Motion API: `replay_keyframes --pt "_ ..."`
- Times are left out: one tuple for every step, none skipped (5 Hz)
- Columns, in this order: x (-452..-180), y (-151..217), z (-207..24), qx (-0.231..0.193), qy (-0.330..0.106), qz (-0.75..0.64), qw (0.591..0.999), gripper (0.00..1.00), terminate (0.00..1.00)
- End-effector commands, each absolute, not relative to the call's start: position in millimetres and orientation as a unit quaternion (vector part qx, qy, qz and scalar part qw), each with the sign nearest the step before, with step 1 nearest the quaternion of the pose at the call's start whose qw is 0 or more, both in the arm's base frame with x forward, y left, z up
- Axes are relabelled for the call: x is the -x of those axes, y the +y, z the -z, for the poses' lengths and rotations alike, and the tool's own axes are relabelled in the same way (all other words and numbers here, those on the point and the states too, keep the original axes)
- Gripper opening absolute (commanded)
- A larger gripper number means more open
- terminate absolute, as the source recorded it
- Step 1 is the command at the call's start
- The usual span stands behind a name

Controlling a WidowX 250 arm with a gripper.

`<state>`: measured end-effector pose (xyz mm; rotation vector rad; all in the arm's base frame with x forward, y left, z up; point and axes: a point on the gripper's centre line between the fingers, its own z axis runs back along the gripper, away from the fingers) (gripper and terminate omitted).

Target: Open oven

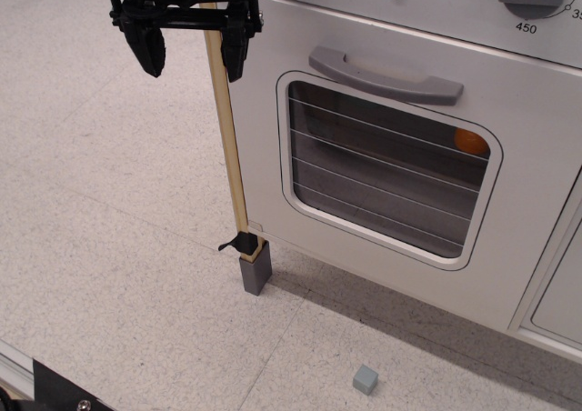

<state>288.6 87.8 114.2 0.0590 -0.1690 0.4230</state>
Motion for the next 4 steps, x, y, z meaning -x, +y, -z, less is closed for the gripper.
replay_keyframes --pt "-289 88 -114 -0.029 -0.084 -0.210 0.974 1.00 0.00" --pt "-290 73 -113 -0.009 -0.114 -0.330 0.937 1.00 0.00" --pt "-301 58 -113 0.022 -0.125 -0.423 0.897 1.00 0.00" --pt "-315 44 -118 0.066 -0.143 -0.506 0.848 1.00 0.00"
